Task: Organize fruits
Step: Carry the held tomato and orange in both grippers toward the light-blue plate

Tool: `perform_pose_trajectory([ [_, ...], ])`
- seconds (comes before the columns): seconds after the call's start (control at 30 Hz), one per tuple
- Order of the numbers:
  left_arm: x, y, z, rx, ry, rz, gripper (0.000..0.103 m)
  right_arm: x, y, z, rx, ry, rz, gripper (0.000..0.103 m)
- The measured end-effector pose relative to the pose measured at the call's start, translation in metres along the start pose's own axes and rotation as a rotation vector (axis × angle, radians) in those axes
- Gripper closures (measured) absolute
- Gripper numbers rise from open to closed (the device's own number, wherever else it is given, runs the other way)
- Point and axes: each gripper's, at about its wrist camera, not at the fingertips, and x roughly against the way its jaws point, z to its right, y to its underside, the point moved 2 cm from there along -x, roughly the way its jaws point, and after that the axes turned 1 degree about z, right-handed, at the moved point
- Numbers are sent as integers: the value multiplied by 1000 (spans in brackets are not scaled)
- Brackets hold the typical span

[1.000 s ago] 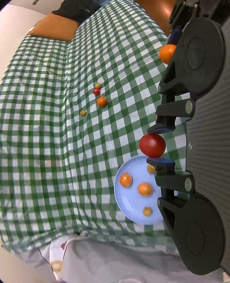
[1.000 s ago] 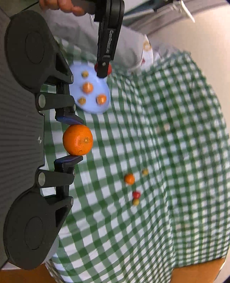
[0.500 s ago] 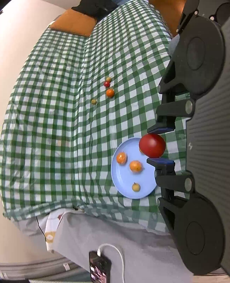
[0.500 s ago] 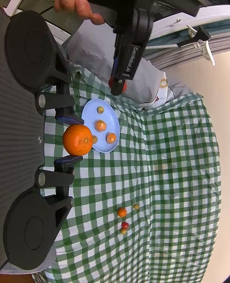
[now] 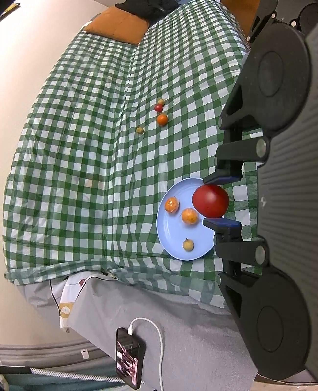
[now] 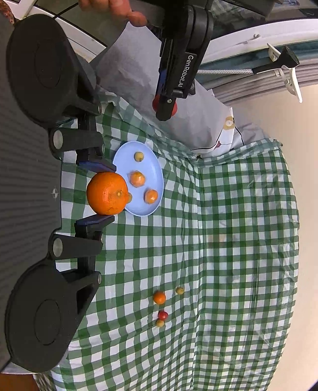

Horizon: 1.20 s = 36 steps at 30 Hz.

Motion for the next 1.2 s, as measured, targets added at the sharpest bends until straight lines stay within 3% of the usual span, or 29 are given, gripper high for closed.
perform_pose_trajectory([
  [0.7,-17,-5,-8,16,-12,-21,72,-20,4,5,-17,-4,-44,65],
  [1.2,-47,-15,-22,42,-35,-54,72,-56,0,9,-30,-7,-92,65],
])
